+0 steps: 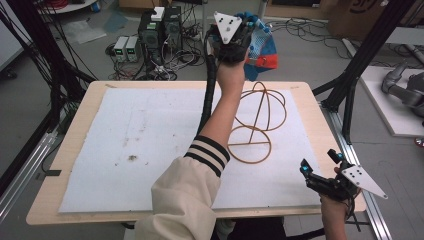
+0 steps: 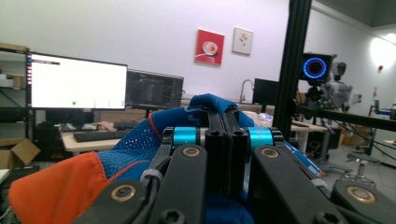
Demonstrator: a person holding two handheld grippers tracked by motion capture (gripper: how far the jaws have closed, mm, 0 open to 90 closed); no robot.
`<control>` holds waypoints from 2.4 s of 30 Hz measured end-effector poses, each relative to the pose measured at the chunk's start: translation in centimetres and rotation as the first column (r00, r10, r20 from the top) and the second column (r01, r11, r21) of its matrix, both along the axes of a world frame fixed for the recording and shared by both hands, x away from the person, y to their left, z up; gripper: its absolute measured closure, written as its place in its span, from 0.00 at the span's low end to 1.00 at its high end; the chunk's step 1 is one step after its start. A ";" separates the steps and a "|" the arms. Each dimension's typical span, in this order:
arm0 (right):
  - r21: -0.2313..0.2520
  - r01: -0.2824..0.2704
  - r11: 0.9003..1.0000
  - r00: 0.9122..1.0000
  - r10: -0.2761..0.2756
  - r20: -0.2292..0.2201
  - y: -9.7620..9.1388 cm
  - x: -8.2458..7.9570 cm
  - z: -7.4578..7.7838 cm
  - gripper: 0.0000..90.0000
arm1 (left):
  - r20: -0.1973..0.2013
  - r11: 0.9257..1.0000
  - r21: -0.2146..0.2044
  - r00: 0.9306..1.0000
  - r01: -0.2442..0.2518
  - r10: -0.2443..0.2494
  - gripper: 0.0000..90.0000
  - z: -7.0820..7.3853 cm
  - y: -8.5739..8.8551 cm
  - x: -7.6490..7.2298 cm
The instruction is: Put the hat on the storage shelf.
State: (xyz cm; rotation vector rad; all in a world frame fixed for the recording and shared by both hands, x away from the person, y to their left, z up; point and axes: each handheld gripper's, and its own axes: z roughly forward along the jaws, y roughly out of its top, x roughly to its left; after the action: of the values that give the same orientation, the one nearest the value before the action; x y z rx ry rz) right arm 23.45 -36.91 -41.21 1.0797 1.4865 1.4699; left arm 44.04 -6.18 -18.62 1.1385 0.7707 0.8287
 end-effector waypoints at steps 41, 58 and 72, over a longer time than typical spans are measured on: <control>-0.012 -0.015 1.000 1.000 0.015 0.010 0.6 0.5 0.2 0.02 | -0.122 0.961 0.090 0.960 0.262 -0.250 0.99 -6.0 1.5 -6.3; -0.012 -0.017 1.000 1.000 0.017 0.006 0.7 0.6 0.2 0.02 | -0.147 0.966 0.144 0.970 0.215 -0.194 0.90 -8.5 2.1 -6.7; -0.017 -0.021 1.000 1.000 0.021 0.003 1.1 0.7 0.2 0.02 | -0.178 0.974 0.141 0.972 0.180 -0.154 0.55 -9.6 3.1 -6.9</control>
State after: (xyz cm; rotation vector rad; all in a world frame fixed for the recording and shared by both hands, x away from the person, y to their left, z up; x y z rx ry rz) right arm 24.17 -35.80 -41.04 1.0535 1.5096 1.4701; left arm 37.10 -3.05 -28.27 1.4065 0.7440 0.6662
